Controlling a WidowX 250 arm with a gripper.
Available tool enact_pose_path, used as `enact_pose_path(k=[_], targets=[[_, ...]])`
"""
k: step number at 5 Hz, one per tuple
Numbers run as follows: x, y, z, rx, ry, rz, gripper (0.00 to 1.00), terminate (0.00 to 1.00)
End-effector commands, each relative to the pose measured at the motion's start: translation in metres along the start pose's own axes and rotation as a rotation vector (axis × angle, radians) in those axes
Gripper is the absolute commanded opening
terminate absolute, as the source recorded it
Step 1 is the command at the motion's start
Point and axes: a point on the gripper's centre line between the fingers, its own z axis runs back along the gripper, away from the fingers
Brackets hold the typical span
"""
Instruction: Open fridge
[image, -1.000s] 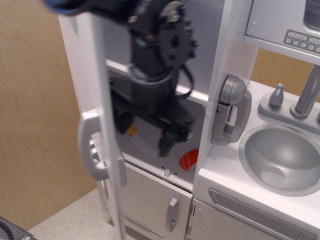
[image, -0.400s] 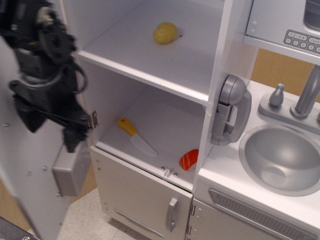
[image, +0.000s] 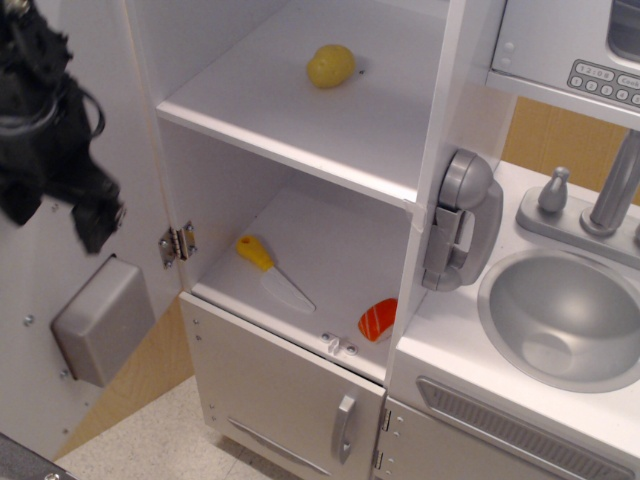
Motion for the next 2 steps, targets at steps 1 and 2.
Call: enact_pose_path(k=[1,2], targets=[[0.0488,0.0109,0.0137,-0.048,-0.088,-0.027,1.0,0.0],[0.0488,0.0109,0.0137,-0.048,-0.088,-0.027,1.0,1.0]])
